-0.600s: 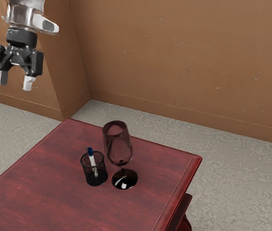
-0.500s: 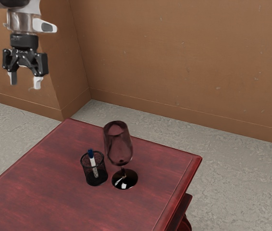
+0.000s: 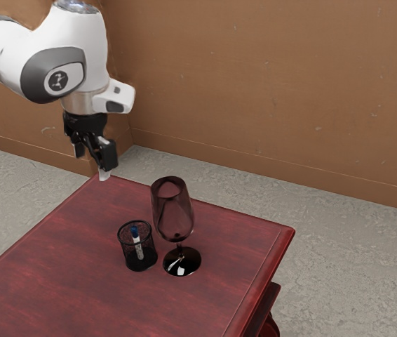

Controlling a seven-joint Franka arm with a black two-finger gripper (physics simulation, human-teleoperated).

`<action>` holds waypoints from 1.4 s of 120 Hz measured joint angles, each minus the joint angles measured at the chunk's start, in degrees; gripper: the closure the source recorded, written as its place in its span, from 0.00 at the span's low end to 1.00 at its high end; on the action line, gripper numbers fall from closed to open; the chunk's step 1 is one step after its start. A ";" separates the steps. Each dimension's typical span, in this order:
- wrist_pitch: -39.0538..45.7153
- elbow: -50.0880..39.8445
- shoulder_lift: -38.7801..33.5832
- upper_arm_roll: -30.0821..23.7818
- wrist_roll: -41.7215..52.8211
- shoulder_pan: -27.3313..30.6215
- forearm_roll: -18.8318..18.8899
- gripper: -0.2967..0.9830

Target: Take the marker out of the pen holder and place it to the left of the pen holder.

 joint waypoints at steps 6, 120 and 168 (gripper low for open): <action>3.99 -5.48 -2.33 -0.63 0.33 0.10 0.19 0.23; 42.65 -34.61 -7.74 2.50 5.82 -7.10 3.82 0.23; 56.76 -33.89 0.48 8.47 7.25 -8.13 15.76 0.23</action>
